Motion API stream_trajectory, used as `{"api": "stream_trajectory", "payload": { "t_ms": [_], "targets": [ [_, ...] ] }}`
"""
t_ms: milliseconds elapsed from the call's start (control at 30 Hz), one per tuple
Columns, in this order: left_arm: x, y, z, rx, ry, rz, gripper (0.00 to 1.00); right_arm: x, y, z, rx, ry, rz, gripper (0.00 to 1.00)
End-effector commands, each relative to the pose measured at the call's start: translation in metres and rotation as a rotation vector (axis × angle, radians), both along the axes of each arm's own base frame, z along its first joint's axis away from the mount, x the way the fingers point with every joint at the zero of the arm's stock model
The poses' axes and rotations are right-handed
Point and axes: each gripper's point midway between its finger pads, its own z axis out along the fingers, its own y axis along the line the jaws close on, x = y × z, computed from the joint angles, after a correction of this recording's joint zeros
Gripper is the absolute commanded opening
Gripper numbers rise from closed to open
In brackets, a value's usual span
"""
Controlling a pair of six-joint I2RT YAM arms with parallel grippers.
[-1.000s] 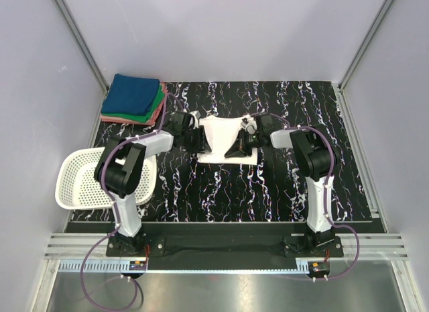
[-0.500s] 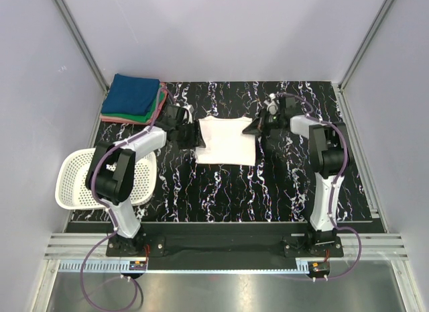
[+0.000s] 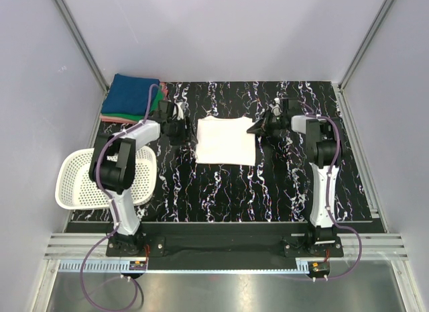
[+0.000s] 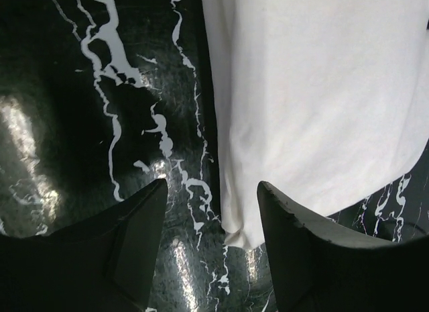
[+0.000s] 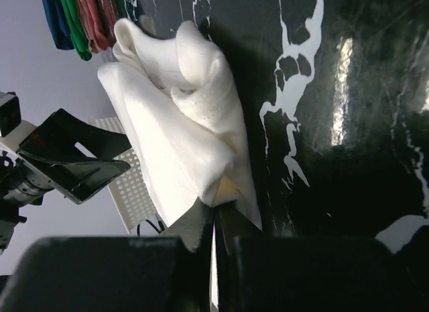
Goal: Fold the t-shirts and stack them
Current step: Fold the tshirt, then neatly place the folded tshirt to the corner
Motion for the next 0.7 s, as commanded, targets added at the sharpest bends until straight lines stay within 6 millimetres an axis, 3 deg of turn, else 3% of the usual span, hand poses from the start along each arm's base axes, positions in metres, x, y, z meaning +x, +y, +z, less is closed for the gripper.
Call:
{"api": "stream_trajectory", "payload": {
  "t_ms": [0, 267, 300, 367, 400, 467, 500, 567, 600, 667],
  "targets": [
    [0.013, -0.021, 0.013, -0.065, -0.06, -0.103, 0.61, 0.025, -0.005, 0.027, 0.05, -0.108, -0.015, 0.0],
    [0.029, -0.023, 0.0, -0.069, -0.027, -0.068, 0.62, 0.032, -0.014, 0.052, 0.125, -0.153, -0.023, 0.04],
    [0.029, -0.023, -0.007, -0.066, -0.011, -0.065, 0.62, 0.032, -0.015, 0.065, 0.118, -0.184, -0.026, 0.04],
    [0.031, -0.021, -0.011, -0.057, 0.003, -0.046, 0.62, 0.026, -0.017, 0.073, 0.102, -0.191, -0.035, 0.06],
    [0.031, -0.02, -0.015, -0.051, 0.016, -0.039, 0.62, 0.023, -0.016, 0.093, 0.102, -0.234, -0.029, 0.07],
    [0.033, -0.019, -0.022, -0.04, 0.035, -0.017, 0.63, 0.013, -0.018, 0.103, 0.094, -0.247, -0.037, 0.07],
    [0.032, -0.019, -0.028, -0.038, 0.055, -0.008, 0.63, 0.01, -0.019, 0.123, 0.092, -0.292, -0.04, 0.07],
    [0.036, -0.018, -0.031, -0.032, 0.057, 0.006, 0.63, 0.0, -0.019, 0.131, 0.092, -0.305, -0.045, 0.07],
    [0.035, -0.018, -0.033, -0.033, 0.07, 0.013, 0.62, -0.004, -0.019, 0.146, 0.095, -0.336, -0.044, 0.08],
    [0.032, -0.016, -0.036, -0.028, 0.083, 0.022, 0.61, -0.013, -0.019, 0.151, 0.094, -0.342, -0.042, 0.07]
  ]
}}
